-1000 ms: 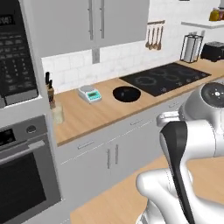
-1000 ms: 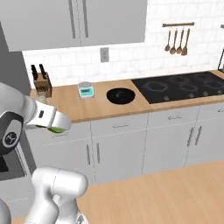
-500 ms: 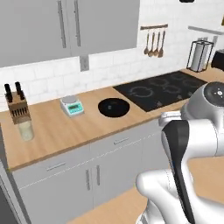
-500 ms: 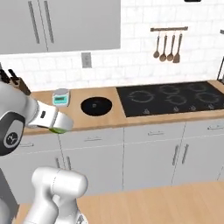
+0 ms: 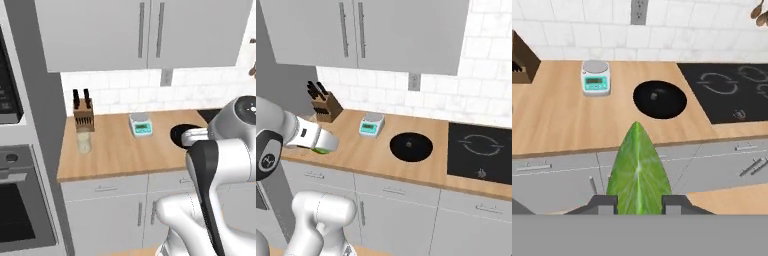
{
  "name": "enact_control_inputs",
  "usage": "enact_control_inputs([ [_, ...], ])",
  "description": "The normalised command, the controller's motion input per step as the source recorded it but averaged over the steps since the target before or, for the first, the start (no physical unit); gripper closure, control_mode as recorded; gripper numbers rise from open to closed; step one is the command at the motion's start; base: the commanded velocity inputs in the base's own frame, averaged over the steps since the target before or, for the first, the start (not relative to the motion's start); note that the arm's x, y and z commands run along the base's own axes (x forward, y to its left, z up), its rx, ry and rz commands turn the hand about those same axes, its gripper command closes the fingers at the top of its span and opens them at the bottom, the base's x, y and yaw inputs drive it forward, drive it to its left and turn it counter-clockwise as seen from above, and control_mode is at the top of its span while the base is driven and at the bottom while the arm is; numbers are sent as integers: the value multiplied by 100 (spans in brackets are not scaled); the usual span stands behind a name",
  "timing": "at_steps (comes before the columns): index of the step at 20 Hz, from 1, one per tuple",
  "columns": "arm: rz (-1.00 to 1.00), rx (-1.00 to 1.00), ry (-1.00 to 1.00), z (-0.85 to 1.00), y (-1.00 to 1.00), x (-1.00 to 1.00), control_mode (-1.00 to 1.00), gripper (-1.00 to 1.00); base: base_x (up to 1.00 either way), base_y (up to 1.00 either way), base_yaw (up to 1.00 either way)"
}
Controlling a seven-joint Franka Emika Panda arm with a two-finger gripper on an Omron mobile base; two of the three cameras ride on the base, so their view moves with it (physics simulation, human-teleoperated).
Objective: Grab a lemon wedge from the fridge and one ice cube from the ice bowl, and put them in the glass of lemonade.
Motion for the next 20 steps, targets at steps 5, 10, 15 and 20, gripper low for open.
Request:
enact_control_inputs([
  [5, 0, 0, 0, 0, 0, 0, 100, 100, 100, 0, 46],
  [10, 0, 0, 0, 0, 0, 0, 100, 100, 38, 0, 45],
  [15, 0, 0, 0, 0, 0, 0, 100, 100, 0, 0, 49],
  [20, 0, 0, 0, 0, 0, 0, 100, 100, 22, 0, 50],
])
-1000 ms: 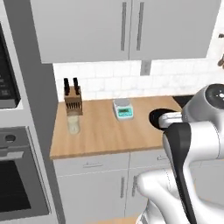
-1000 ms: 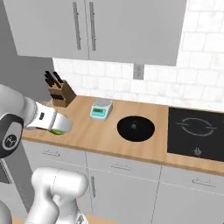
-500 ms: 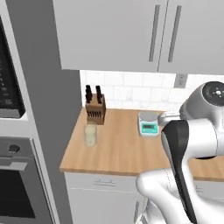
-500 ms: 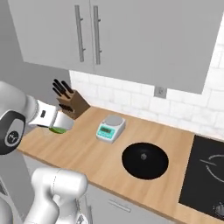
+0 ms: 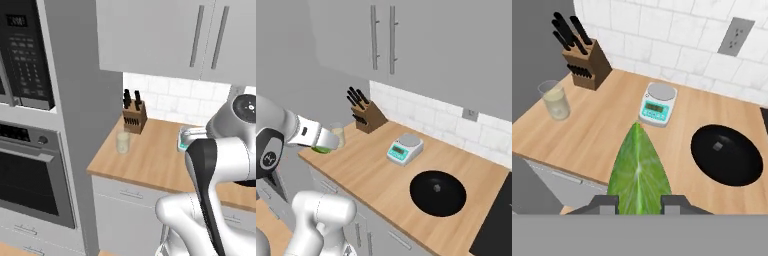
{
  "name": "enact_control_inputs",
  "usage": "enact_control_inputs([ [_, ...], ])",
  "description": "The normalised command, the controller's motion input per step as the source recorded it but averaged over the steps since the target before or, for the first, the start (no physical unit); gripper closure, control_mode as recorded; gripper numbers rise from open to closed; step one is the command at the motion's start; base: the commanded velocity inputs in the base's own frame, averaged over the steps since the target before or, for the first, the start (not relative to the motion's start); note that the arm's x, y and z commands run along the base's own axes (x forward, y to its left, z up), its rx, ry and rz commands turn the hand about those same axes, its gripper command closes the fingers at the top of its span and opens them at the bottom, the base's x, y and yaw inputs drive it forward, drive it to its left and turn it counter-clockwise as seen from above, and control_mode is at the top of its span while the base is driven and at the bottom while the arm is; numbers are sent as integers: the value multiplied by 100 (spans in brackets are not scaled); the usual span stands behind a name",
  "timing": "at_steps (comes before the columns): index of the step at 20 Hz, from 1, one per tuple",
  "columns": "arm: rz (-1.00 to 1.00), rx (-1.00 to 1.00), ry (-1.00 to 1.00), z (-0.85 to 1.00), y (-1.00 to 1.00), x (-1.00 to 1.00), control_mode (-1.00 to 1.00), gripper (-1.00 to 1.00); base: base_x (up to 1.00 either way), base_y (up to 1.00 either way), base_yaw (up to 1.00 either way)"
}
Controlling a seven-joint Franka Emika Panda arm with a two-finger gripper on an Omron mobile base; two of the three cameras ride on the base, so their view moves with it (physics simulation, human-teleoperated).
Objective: Grab a lemon wedge from the fridge and one ice cube from the ice bowl, and put them in the glass of lemonade.
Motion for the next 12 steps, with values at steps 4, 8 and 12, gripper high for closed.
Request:
enact_control_inputs([
  [4, 0, 0, 0, 0, 0, 0, 100, 100, 38, 0, 48],
  [8, 0, 0, 0, 0, 0, 1, -100, 100, 17, 0, 12],
  [12, 0, 0, 0, 0, 0, 0, -100, 100, 0, 0, 0],
])
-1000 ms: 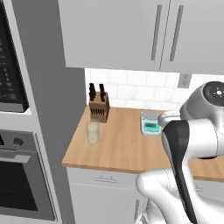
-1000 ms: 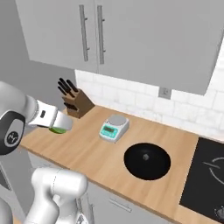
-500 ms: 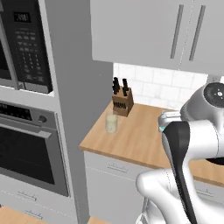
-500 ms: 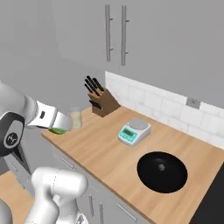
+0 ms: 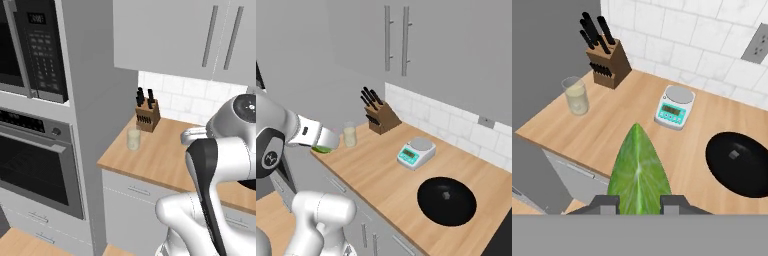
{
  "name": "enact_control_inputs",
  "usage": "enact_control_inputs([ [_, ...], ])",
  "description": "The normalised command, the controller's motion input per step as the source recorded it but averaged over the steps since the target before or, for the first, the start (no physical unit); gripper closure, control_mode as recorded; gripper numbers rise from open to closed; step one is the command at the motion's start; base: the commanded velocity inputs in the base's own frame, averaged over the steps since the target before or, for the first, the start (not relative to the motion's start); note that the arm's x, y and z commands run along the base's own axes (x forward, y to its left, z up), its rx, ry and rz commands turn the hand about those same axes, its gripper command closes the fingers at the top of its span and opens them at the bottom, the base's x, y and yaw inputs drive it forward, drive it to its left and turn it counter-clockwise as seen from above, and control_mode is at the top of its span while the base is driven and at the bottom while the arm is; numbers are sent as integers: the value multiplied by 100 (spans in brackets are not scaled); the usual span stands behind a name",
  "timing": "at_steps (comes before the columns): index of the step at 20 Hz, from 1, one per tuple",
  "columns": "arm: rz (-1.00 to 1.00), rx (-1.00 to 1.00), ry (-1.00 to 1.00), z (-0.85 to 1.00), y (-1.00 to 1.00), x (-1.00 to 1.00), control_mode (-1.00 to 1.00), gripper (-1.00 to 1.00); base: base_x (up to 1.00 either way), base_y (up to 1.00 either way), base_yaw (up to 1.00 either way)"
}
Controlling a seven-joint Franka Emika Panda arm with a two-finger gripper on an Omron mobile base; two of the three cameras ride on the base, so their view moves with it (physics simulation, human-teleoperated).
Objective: Grab a lemon wedge from the fridge and one ice cube from the ice bowl, and put them in the glass of lemonade.
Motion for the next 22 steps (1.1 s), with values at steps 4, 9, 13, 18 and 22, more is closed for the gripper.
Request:
enact_control_inputs([
  [4, 0, 0, 0, 0, 0, 0, -100, 100, 0, 0, 0],
  [9, 4, 0, 0, -12, 0, 6, -100, 100, 0, 0, 0],
  [13, 10, 0, 12, 0, 2, 8, -100, 100, 0, 0, 0],
  [18, 26, -3, 2, 0, -6, 6, -100, 100, 0, 0, 0],
  [22, 42, -23, 0, 0, -1, 33, -100, 100, 0, 0, 0],
])
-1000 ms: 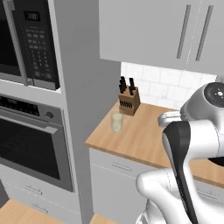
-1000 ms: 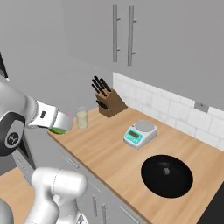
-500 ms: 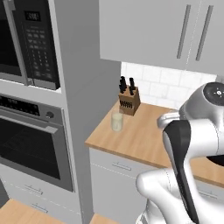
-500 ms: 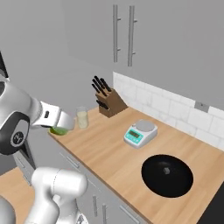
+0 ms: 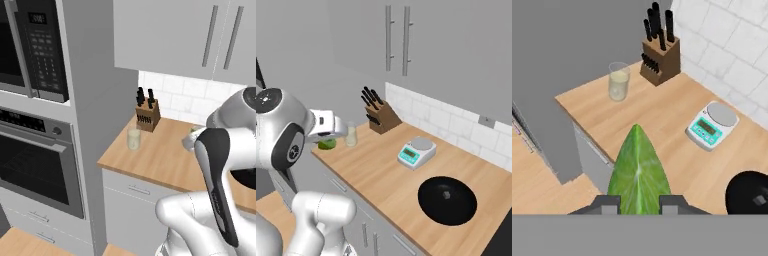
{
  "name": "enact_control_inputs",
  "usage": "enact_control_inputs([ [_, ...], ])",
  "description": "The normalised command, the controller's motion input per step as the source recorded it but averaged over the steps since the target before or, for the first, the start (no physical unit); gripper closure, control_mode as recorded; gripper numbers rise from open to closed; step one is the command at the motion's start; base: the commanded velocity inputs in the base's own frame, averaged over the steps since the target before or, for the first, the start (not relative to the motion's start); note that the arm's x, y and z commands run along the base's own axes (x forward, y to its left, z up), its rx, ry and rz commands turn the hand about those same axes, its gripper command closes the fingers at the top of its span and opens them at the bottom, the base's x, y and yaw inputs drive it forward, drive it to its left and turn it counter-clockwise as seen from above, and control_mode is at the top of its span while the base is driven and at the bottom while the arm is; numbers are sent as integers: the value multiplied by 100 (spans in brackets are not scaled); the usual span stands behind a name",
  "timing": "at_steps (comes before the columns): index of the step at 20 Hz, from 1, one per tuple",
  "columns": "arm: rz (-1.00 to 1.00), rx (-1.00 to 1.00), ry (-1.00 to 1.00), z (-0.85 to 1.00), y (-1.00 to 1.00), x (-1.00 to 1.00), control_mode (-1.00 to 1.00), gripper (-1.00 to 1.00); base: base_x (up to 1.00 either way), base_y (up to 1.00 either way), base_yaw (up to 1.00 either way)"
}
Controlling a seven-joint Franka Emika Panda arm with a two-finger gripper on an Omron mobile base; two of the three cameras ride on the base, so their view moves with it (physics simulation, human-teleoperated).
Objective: Grab a lemon wedge from the fridge and one ice cube from the ice bowl, and put them in the glass of lemonade.
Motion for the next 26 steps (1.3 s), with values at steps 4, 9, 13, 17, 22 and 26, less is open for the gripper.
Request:
enact_control_inputs([
  [4, 43, -31, 0, 0, 0, 33, -100, 100, 0, 0, 0],
  [9, 47, -43, 6, 0, -3, 16, -100, 100, 0, 0, 0],
  [13, 57, -45, 6, -3, -18, 0, -100, 100, 0, 0, 0],
  [17, 64, -49, 7, -1, -17, 0, -100, 100, 0, 0, 0],
  [22, 72, -54, 7, -16, -6, 0, -100, 100, 0, 0, 0],
  [26, 76, -63, 15, -18, 0, 0, -100, 100, 0, 0, 0],
])
